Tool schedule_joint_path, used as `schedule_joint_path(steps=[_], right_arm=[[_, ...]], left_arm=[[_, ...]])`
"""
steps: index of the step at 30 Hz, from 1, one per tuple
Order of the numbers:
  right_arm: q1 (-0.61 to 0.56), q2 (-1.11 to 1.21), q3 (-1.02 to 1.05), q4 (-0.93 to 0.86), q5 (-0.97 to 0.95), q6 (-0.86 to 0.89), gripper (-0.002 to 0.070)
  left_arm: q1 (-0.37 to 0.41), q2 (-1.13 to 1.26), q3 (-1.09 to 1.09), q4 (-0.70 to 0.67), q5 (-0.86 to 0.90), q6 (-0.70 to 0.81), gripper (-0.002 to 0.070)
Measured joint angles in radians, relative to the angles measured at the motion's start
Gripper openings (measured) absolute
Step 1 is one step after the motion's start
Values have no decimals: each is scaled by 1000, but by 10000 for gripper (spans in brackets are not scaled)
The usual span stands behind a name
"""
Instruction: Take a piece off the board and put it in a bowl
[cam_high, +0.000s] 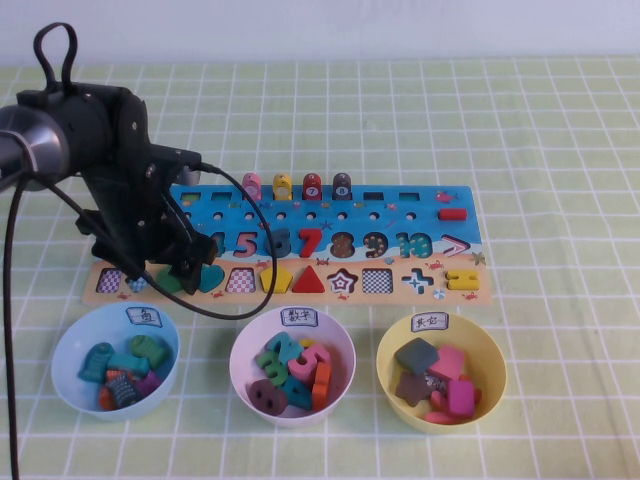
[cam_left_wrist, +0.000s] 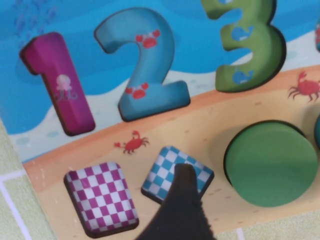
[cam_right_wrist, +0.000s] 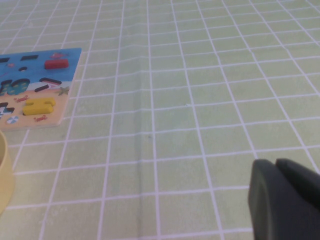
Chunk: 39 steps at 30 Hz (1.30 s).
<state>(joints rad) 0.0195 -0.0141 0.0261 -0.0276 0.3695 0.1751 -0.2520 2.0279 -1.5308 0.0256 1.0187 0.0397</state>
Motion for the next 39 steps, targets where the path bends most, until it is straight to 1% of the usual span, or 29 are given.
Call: schedule_joint_path(steps=[6,12,16,20,27,31,36,39], right_arm=[[0,0,0,0,0,0,-17],[0,0,0,0,0,0,-17],[0,0,0,0,0,0,-17],[0,0,0,0,0,0,-17],[0,0,0,0,0,0,-17],[0,0,0,0,0,0,-17],[0,0,0,0,0,0,-17],[0,0,0,0,0,0,-17]], left_arm=[[0,0,0,0,-4,35,550],[0,0,0,0,-4,187,492],[0,2,0,-4,-6,225,472],[0,2,0,-4,-6,266,468],[0,-4,0,7,0,407,468],[15,-15,-21,7,0,441,467],[41,-15,-30,-64,15,498,467],[43,-15,-31,-102,22,528,466]])
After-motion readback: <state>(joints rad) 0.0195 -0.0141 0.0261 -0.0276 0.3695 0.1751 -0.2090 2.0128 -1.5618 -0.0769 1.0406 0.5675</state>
